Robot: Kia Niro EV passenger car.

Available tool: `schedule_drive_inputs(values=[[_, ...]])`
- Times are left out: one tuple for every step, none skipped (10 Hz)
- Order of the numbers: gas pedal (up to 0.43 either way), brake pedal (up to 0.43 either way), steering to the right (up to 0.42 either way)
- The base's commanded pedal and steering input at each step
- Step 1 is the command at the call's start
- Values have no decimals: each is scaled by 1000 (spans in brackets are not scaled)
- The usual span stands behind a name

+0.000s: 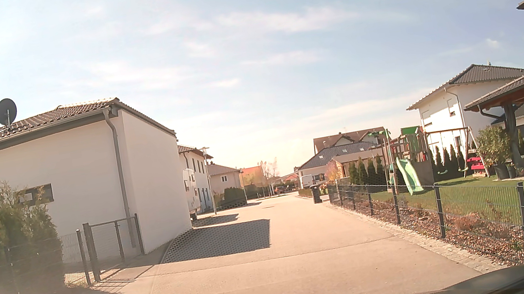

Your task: Follow the waypoints while adhering to traffic rules and regulations

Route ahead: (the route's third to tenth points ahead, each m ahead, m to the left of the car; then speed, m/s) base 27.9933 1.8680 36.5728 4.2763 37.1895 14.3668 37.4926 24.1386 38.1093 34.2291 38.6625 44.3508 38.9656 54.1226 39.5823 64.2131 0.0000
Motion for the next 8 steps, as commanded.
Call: schedule_drive_inputs(values=[[0, 372, 0], [0, 372, 0], [0, 372, 0], [0, 372, 0], [0, 372, 0], [0, 372, 0], [0, 372, 0], [0, 372, 0]])
